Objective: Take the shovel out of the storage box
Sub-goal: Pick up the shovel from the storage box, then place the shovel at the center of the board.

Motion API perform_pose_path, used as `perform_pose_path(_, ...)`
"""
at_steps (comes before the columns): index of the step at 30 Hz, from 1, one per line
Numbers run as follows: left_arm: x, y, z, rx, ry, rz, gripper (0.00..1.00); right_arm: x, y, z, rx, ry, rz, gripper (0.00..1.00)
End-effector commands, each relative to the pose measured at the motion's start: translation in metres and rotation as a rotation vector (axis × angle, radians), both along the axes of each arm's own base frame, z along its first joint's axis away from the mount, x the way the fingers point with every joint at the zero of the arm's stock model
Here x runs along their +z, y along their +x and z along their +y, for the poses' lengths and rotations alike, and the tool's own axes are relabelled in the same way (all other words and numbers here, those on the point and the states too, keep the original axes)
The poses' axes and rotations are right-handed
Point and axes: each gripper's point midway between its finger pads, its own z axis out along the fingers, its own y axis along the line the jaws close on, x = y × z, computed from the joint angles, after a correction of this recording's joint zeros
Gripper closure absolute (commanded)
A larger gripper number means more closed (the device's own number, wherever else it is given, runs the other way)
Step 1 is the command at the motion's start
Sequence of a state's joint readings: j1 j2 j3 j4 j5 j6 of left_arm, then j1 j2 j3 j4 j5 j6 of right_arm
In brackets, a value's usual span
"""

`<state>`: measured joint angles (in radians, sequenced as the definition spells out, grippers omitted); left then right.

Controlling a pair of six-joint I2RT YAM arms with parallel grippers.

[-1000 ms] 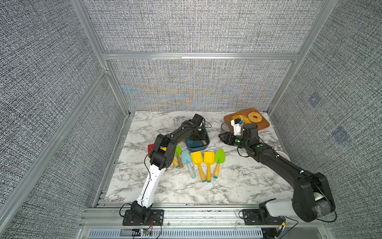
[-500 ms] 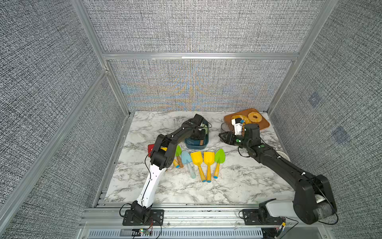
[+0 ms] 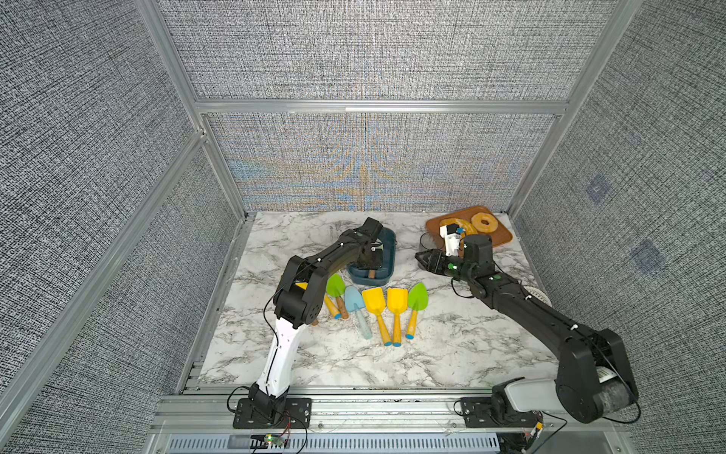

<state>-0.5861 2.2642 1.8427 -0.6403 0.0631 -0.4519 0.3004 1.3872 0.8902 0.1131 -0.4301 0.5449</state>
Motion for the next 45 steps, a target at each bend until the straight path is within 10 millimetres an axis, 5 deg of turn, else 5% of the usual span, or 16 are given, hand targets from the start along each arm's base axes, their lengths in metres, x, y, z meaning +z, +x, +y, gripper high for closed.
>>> perform_pose_path(1,0.017,0.009,0.001,0.001,-0.004,-0.068,0.98,0.006,0.003,0.004,0.011,0.021,-0.019,0.54)
perform_pose_path(11,0.084,0.01,0.0,-0.004,-0.089,-0.221,1.0,0.004,-0.003,0.021,0.032,0.02,-0.02,0.54)
perform_pose_path(18,0.123,-0.034,0.014,-0.02,-0.152,-0.303,0.98,-0.001,-0.034,0.042,0.053,0.02,-0.024,0.52)
perform_pose_path(19,0.126,-0.043,0.015,-0.025,-0.165,-0.313,0.98,-0.014,-0.045,0.044,0.061,0.006,-0.004,0.52)
perform_pose_path(31,0.133,-0.115,0.001,-0.1,-0.28,-0.36,0.98,-0.045,-0.104,0.08,0.161,0.019,-0.003,0.43)
perform_pose_path(45,0.129,-0.142,-0.015,-0.095,-0.447,-0.332,1.0,-0.044,-0.131,0.099,0.168,0.117,-0.025,0.45)
